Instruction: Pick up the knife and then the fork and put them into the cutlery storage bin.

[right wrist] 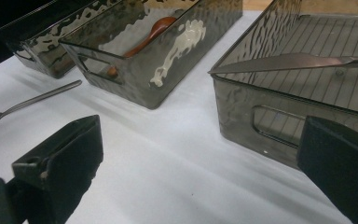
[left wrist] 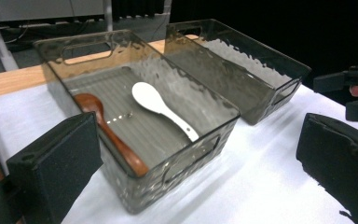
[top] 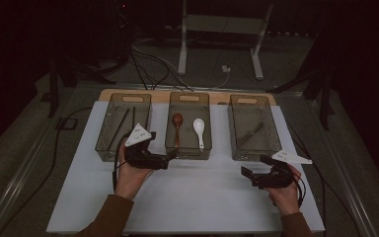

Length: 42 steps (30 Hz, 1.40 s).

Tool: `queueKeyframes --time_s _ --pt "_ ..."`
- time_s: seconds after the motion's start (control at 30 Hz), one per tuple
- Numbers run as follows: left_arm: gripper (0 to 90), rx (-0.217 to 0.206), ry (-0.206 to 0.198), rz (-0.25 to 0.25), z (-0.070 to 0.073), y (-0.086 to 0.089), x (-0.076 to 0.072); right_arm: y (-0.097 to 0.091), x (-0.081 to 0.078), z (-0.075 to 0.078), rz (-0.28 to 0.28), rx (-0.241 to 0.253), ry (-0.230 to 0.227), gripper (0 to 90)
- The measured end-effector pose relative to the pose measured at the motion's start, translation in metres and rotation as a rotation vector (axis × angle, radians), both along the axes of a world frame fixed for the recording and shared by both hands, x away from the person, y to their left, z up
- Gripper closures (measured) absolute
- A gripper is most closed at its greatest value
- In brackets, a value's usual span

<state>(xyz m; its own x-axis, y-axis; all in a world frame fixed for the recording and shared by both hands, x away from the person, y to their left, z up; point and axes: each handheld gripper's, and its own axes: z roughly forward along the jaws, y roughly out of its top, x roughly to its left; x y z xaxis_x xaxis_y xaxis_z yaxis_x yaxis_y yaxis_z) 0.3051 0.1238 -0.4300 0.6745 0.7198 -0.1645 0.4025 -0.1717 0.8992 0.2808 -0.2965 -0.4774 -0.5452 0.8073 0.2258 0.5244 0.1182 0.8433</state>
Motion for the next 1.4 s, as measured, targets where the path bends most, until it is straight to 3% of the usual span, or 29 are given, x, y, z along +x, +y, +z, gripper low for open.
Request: queueKeyframes --time_s 0.13,0.47,0.9,1.1,1.4 --pt "0.9 0.022 0.004 0.018 -0.008 0.011 -0.006 0.0 0.0 0.0 0.0 0.0 0.001 0.7" --pt "0.9 0.056 0.06 0.069 -0.031 0.038 -0.017 0.001 0.0 0.0 0.004 -0.006 0.001 0.7" --pt "1.0 0.148 0.128 0.086 -0.057 0.05 -0.028 0.001 0.0 0.0 0.004 -0.004 0.003 0.7" --pt "9.7 0.226 0.156 0.089 -0.065 0.052 -0.036 0.001 0.0 -0.001 0.002 -0.005 0.004 0.7" --pt "22.5 0.3 0.216 0.086 -0.082 0.052 -0.044 0.0 0.0 0.0 0.003 -0.007 0.001 0.7"
